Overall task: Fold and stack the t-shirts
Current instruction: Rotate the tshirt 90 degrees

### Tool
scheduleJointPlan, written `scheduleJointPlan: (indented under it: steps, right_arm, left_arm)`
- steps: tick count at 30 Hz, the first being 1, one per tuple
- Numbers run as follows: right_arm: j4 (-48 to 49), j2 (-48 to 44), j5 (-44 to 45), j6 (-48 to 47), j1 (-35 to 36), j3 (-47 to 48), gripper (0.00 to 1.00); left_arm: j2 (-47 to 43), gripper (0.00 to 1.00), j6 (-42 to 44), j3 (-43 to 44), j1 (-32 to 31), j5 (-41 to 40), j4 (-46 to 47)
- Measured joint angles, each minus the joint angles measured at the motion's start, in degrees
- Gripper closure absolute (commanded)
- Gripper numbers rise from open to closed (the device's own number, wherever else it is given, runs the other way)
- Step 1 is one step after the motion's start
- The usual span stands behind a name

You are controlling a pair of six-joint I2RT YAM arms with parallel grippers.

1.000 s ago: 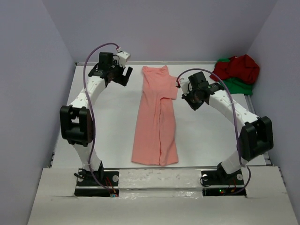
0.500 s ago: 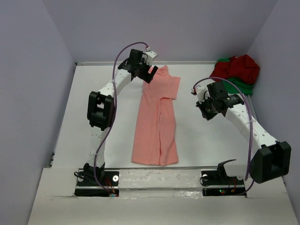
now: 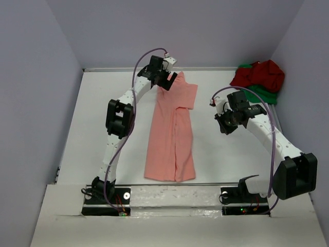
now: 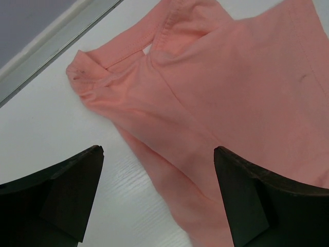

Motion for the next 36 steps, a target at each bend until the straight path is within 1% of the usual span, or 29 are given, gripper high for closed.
scheduleJointPlan:
  steps: [11,13,17,20,21,22,25,32,36]
  right_arm:
    - [-0.2,1.9,-1.3,0.0,0.0,0.0,1.00]
    - [-0.2,1.9,-1.5,0.0,0.0,0.0,1.00]
    - [-0.2,2.1,-1.8,0.0,0.0,0.0,1.00]
    - [-0.2,2.6,-1.9,0.0,0.0,0.0,1.00]
    - [-0.2,3.0,-2.0,0.0,0.0,0.0,1.00]
    - [-0.2,3.5,-2.0,0.1,0.0,0.0,1.00]
    - [-0.3,5.0,-2.4,0.2,0.0,0.0,1.00]
    - [-1.6,7.2,-5.3,0.1,0.0,0.7,1.00]
    - [-4.8,11.7,-9.2,-0.9,0.0,6.1,1.00]
  left_arm:
    - [3.6,0.02,-1.5,1.3,-0.9,-1.5,-0.5]
    - [3.9,0.04,-1.6,1.6,-0.9,-2.1,-0.7]
    - [4.3,0.06,-1.9,2.0,-0.9,-3.1,-1.0]
    - [4.5,0.17,-2.1,2.1,-0.8,-3.9,-1.1]
    - [4.6,0.23,-2.2,2.2,-0.8,-4.1,-1.2]
    - [4.8,0.37,-2.2,2.4,-0.8,-4.1,-1.2]
    - [5.3,0.50,-2.6,2.9,-0.8,-4.1,-1.3]
    - [5.9,0.50,-2.7,3.2,-0.8,-3.4,-1.5]
    - [6.0,0.50,-2.9,3.2,-0.8,-3.4,-1.5]
